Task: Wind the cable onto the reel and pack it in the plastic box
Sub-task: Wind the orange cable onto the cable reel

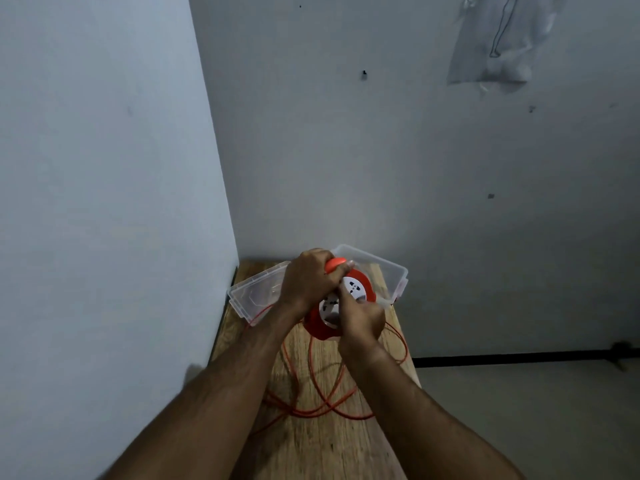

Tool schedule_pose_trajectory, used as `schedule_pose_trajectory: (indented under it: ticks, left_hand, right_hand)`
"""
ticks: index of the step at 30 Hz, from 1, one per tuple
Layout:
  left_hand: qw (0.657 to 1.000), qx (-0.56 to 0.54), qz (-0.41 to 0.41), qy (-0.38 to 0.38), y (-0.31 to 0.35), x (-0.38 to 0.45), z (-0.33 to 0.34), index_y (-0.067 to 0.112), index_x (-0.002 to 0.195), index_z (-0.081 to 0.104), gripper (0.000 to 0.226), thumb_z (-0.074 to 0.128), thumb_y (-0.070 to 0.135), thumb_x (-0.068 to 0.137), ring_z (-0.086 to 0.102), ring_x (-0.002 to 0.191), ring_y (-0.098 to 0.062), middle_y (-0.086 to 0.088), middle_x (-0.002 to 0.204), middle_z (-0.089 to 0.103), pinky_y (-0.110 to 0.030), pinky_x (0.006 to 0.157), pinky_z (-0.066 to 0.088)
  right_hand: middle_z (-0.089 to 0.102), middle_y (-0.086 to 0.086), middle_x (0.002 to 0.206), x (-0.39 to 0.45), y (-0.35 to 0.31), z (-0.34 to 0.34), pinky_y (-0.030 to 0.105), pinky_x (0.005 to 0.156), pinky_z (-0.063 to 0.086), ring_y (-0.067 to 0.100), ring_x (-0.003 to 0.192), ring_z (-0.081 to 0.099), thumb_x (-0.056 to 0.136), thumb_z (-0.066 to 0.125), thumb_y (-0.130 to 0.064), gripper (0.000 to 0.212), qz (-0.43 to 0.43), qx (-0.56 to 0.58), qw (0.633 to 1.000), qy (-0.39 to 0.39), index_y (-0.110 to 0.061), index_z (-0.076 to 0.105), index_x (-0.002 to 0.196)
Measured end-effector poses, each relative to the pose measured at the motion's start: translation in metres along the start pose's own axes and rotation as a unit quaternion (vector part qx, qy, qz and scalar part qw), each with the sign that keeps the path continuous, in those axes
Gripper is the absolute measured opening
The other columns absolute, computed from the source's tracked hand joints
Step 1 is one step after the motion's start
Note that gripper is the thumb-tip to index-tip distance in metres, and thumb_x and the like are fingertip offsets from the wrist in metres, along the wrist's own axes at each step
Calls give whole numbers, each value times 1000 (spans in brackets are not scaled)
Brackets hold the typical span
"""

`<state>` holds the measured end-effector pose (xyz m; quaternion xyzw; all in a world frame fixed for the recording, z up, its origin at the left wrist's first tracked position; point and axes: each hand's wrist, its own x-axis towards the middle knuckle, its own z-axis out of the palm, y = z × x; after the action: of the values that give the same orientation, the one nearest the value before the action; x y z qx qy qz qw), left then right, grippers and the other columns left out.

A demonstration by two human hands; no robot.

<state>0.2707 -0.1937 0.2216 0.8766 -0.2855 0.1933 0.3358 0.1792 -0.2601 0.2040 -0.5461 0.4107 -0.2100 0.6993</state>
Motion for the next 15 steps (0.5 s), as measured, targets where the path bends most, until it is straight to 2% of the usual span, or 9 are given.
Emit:
schedule_pose_trajectory:
  ticks: [3, 6, 8, 10, 11, 12, 13, 14, 15]
  left_hand:
    - [1000, -4, 9, -9, 1, -4, -3, 22, 69, 55, 40, 62, 55, 91, 53, 64, -13, 6, 69, 55, -26, 60, 37]
    - [1000, -10, 2, -2, -3, -3, -6, 23, 63, 49, 43, 63, 52, 91, 50, 61, -14, 6, 63, 51, -26, 59, 32]
    - [1000, -25, -11, 6, -9, -1, -5, 17, 60, 53, 50, 61, 56, 90, 54, 60, -17, 0, 62, 58, -28, 58, 33]
    - [999, -44, -22, 5, -15, 1, -4, 12, 62, 59, 55, 57, 59, 89, 56, 60, -17, -2, 64, 62, -30, 57, 40]
    - [998, -49, -26, 3, -16, 1, -5, 12, 64, 62, 56, 55, 61, 89, 58, 60, -17, -1, 65, 64, -31, 58, 44]
    - [998, -54, -29, 0, -18, 2, -5, 13, 66, 64, 56, 54, 62, 89, 59, 61, -16, -1, 66, 65, -32, 59, 48]
    - [998, -56, -30, -1, -19, 1, -5, 14, 67, 65, 55, 54, 62, 89, 60, 61, -15, 0, 67, 66, -31, 59, 49]
    - [998, -56, -29, -1, -19, 2, -5, 15, 66, 64, 53, 54, 61, 90, 59, 61, -14, 2, 66, 65, -29, 59, 47]
    - [998, -55, -26, 2, -19, 2, -6, 17, 65, 62, 51, 55, 60, 90, 58, 60, -13, 4, 64, 62, -27, 58, 44]
  right_hand:
    - [65, 7, 97, 1, -3, 6, 42, 67, 62, 27, 89, 70, 70, 92, -25, 69, 148, 215, 965, 3, -16, 43, 118]
    - [70, 19, 103, 4, -6, 4, 40, 57, 61, 36, 80, 76, 72, 90, -19, 63, 185, 215, 958, -43, -8, 48, 118]
    - [72, 21, 95, -3, -11, -4, 45, 63, 63, 37, 78, 75, 79, 83, -12, 34, 117, 130, 982, -63, -4, 57, 99]
    - [73, 10, 83, -10, -12, -18, 36, 60, 60, 21, 66, 73, 82, 80, -11, 19, -120, -40, 990, -66, -7, 62, 87]
    - [71, 0, 82, -10, -9, -25, 29, 58, 55, 12, 66, 69, 81, 79, -12, 17, -298, -147, 942, -56, -11, 64, 88]
    - [69, -5, 87, -9, -5, -31, 21, 59, 51, 8, 70, 67, 81, 80, -14, 19, -450, -245, 857, -46, -14, 65, 93]
    - [69, -2, 97, -6, -1, -36, 18, 61, 48, 11, 75, 66, 79, 81, -17, 28, -549, -332, 766, -41, -15, 67, 103]
    - [68, 4, 106, 0, 6, -38, 17, 60, 46, 15, 78, 67, 78, 82, -21, 40, -597, -406, 690, -44, -15, 66, 114]
    - [66, 8, 112, 4, 12, -39, 17, 58, 43, 18, 77, 66, 78, 83, -25, 50, -607, -457, 649, -46, -16, 63, 122]
